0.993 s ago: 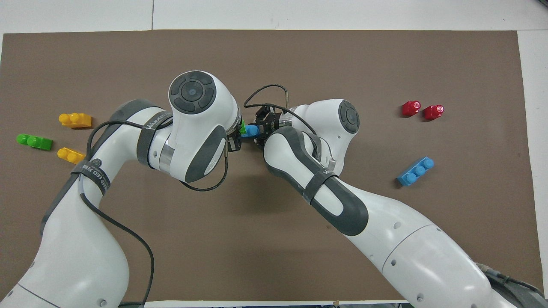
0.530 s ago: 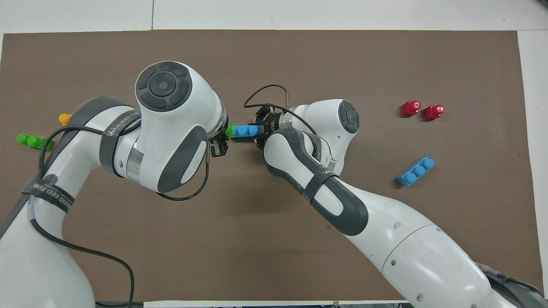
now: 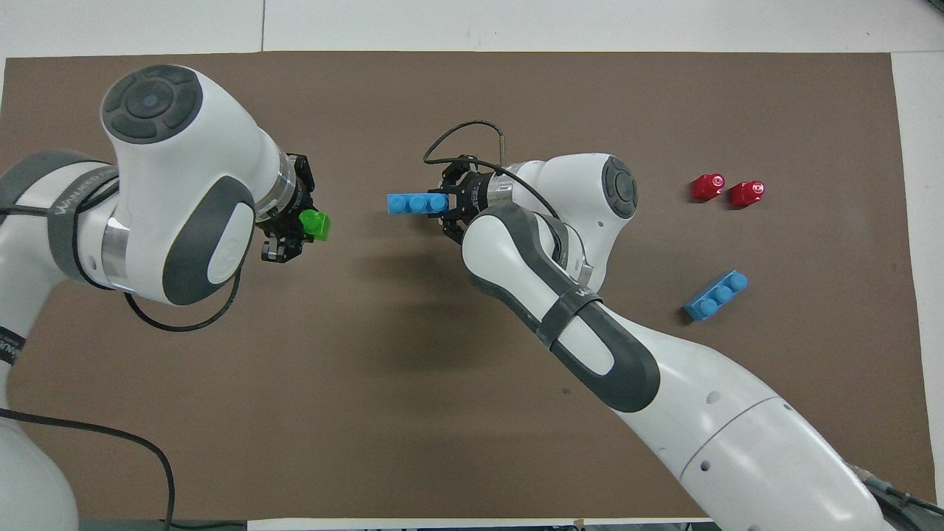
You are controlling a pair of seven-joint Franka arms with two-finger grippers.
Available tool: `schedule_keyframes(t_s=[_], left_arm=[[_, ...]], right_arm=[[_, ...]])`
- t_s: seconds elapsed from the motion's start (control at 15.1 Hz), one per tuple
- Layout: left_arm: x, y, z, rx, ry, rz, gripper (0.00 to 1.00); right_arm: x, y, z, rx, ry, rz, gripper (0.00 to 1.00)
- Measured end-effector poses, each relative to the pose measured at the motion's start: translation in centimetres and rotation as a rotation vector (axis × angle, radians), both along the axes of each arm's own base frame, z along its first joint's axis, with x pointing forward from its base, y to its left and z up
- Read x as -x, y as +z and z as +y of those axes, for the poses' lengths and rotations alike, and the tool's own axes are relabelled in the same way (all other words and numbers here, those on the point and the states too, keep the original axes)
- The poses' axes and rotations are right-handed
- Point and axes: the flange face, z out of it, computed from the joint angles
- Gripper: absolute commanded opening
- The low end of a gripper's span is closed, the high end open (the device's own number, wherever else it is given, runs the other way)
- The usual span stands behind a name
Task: Remove green block with left arm and hold with right
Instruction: 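Pull the green brick away with the left gripper while the right gripper pulls back, then lower the green brick with the left gripper while the right gripper lowers the blue bricks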
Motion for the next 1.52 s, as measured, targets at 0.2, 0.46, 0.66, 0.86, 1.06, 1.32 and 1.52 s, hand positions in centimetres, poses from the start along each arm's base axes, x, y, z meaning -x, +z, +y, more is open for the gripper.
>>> schedule_keyframes(t_s=[0.2, 0.46, 0.66, 0.86, 1.06, 1.32, 1.52], left_arm=[[-1.3, -1.1, 6.0, 0.003, -0.061, 0.021, 0.00], [-1.2, -4.1, 11.8, 0.017, -0.055, -0.038, 0.00], [-0.6, -6.2, 14.5, 0.019, -0.078, -0.076, 0.00], [-0.8, -7.3, 17.7, 0.017, -0.117, -0.106, 0.00], [-0.9, -9.2, 19.7, 0.015, -0.157, -0.109, 0.00], [-1.3, -12.1, 19.5, 0.018, -0.226, -0.091, 0.00], [-1.6, -14.0, 19.4, 0.027, -0.252, -0.083, 0.00]], right_arm=[[-1.5, 5.3, -5.2, -0.031, 0.034, 0.034, 0.00], [-2.7, 8.7, -16.5, -0.019, 0.134, 0.083, 0.00], [-2.8, 8.4, -23.9, -0.049, 0.216, 0.082, 0.00], [-2.1, 6.8, -29.3, -0.076, 0.296, 0.051, 0.00], [-1.2, 4.9, -32.4, -0.086, 0.330, 0.040, 0.00], [-0.8, 4.0, -33.1, -0.057, 0.355, 0.050, 0.00], [-0.6, 3.1, -34.2, -0.058, 0.360, 0.046, 0.00]])
